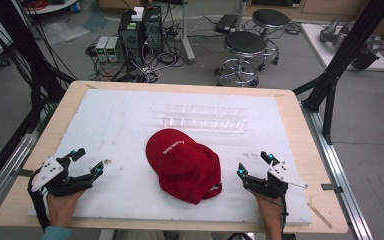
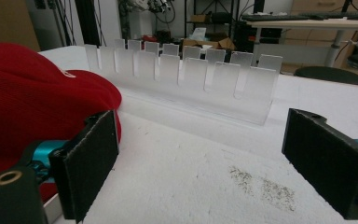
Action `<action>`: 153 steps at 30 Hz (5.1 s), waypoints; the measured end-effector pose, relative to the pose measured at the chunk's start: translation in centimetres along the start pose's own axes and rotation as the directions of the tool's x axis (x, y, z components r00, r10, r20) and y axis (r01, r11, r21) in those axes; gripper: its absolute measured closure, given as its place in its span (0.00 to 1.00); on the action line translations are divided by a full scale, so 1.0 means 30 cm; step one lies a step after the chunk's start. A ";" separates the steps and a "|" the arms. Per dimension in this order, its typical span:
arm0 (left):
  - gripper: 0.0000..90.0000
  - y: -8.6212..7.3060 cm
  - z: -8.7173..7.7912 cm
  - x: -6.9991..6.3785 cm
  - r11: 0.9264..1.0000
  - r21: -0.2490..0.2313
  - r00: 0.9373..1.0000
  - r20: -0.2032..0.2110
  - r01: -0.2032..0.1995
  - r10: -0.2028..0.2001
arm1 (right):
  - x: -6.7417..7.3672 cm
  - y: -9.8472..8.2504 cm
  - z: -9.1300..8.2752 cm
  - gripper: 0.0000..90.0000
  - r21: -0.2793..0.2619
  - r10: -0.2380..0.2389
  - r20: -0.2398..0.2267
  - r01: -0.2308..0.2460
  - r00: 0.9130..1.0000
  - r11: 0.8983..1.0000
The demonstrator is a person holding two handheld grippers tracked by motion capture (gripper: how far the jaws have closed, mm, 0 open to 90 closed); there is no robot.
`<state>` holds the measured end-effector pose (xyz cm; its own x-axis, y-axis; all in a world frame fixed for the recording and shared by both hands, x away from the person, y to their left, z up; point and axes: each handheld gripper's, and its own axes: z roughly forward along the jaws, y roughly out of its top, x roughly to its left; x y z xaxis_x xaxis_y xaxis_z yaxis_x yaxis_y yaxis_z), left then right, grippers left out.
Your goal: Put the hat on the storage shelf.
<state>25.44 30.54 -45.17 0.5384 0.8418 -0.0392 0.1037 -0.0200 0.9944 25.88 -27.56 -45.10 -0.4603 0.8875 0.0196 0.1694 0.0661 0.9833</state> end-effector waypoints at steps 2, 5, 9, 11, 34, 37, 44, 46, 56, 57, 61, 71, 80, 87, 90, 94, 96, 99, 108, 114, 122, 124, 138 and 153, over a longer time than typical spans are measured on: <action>0.18 0.000 0.000 0.002 1.000 -0.001 1.000 0.001 0.003 -0.003 | -0.001 0.000 0.000 0.11 -0.003 0.004 0.002 -0.004 1.000 1.000; 0.18 0.000 0.000 0.005 1.000 0.000 1.000 0.004 0.011 -0.011 | -0.001 0.000 0.000 0.11 -0.004 0.006 0.004 -0.006 1.000 1.000; 0.18 0.000 0.000 0.003 1.000 -0.003 1.000 0.005 0.012 -0.012 | 0.001 -0.001 -0.003 0.11 -0.006 0.010 0.011 -0.010 1.000 1.000; 0.18 0.000 0.001 0.003 1.000 -0.002 1.000 0.003 0.011 -0.011 | 0.000 -0.001 -0.003 0.11 -0.006 0.011 0.010 -0.011 1.000 1.000; 0.18 -0.001 -0.003 0.006 1.000 -0.012 1.000 0.006 0.020 -0.020 | 0.016 0.026 0.022 0.11 0.102 0.013 -0.024 -0.011 1.000 0.995; 0.18 -0.001 -0.002 0.005 1.000 -0.012 1.000 0.005 0.017 -0.017 | 0.052 0.071 0.013 0.11 0.107 0.025 -0.065 -0.018 0.998 0.994; 0.18 0.000 -0.001 0.006 1.000 -0.006 1.000 0.005 0.015 -0.015 | 0.151 0.189 0.009 0.11 0.113 -0.006 -0.163 0.024 0.987 0.993; 0.18 0.000 -0.001 0.006 1.000 -0.006 1.000 0.005 0.016 -0.016 | 0.167 0.203 0.011 0.11 0.119 -0.015 -0.177 0.037 0.984 0.992; 0.18 -0.001 -0.001 0.007 1.000 -0.007 1.000 0.005 0.021 -0.021 | 0.366 0.240 0.040 0.11 0.195 -0.049 -0.220 0.093 0.974 0.976; 0.18 -0.001 -0.001 0.007 1.000 -0.007 1.000 0.006 0.022 -0.022 | 0.366 0.240 0.040 0.11 0.195 -0.049 -0.220 0.093 0.974 0.976; 0.18 0.000 -0.001 0.008 1.000 -0.003 1.000 0.007 0.023 -0.023 | 0.418 0.222 0.056 0.11 0.222 -0.067 -0.206 0.114 0.976 0.968; 0.18 0.000 -0.001 0.008 1.000 -0.003 1.000 0.007 0.022 -0.022 | 0.434 0.195 0.111 0.11 0.333 -0.081 -0.194 0.144 0.978 0.932; 0.18 0.000 0.000 0.008 1.000 0.001 1.000 0.006 0.021 -0.021 | 0.402 0.169 0.132 0.49 0.406 -0.015 -0.206 0.099 0.979 0.908; 0.18 0.001 0.001 0.007 1.000 0.002 1.000 0.007 0.018 -0.018 | 0.397 0.153 0.154 0.80 0.447 0.024 -0.205 0.072 0.978 0.892; 0.18 0.001 0.002 0.007 1.000 0.002 1.000 0.007 0.018 -0.018 | 0.399 0.150 0.162 0.89 0.449 0.022 -0.213 0.078 0.977 0.890; 0.18 0.001 0.002 0.008 1.000 0.006 1.000 0.008 0.018 -0.018 | 0.399 0.161 0.159 0.91 0.429 -0.004 -0.227 0.104 0.974 0.898; 0.18 0.002 0.003 0.009 1.000 0.010 1.000 0.011 0.018 -0.018 | 0.402 0.172 0.154 0.91 0.415 -0.022 -0.237 0.122 0.971 0.902; 0.18 0.003 0.005 0.010 1.000 0.015 1.000 0.020 0.020 -0.020 | 0.403 0.186 0.151 0.91 0.397 -0.050 -0.260 0.154 0.964 0.905; 0.18 0.007 0.012 0.021 0.999 0.039 0.998 0.057 0.036 -0.039 | 0.385 0.269 0.148 0.91 0.339 -0.137 -0.330 0.253 0.934 0.906; 0.18 0.016 0.024 0.027 0.997 0.067 0.993 0.106 0.036 -0.043 | 0.363 0.318 0.152 0.91 0.283 -0.164 -0.408 0.295 0.898 0.913; 0.18 0.087 0.041 0.018 0.997 0.072 0.982 0.186 0.028 -0.041 | 0.344 0.363 0.174 0.91 0.232 -0.185 -0.494 0.334 0.850 0.913; 0.18 0.114 0.051 0.010 0.997 0.079 0.977 0.211 0.013 -0.030 | 0.343 0.368 0.177 0.91 0.224 -0.191 -0.504 0.340 0.843 0.913; 0.18 0.303 0.188 -0.090 0.991 0.098 0.899 0.437 -0.088 0.037 | 0.357 0.418 0.191 0.91 0.120 -0.249 -0.635 0.412 0.731 0.904; 0.15 0.411 0.343 -0.250 0.982 0.104 0.782 0.620 -0.157 0.059 | 0.365 0.443 0.193 0.90 0.088 -0.263 -0.690 0.440 0.674 0.894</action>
<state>31.28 18.44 -33.64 0.9460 0.3225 -0.0328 0.1045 -0.2077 0.9726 28.14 -14.33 -32.88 -0.9564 0.2658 -0.1209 0.0259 0.4895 0.8716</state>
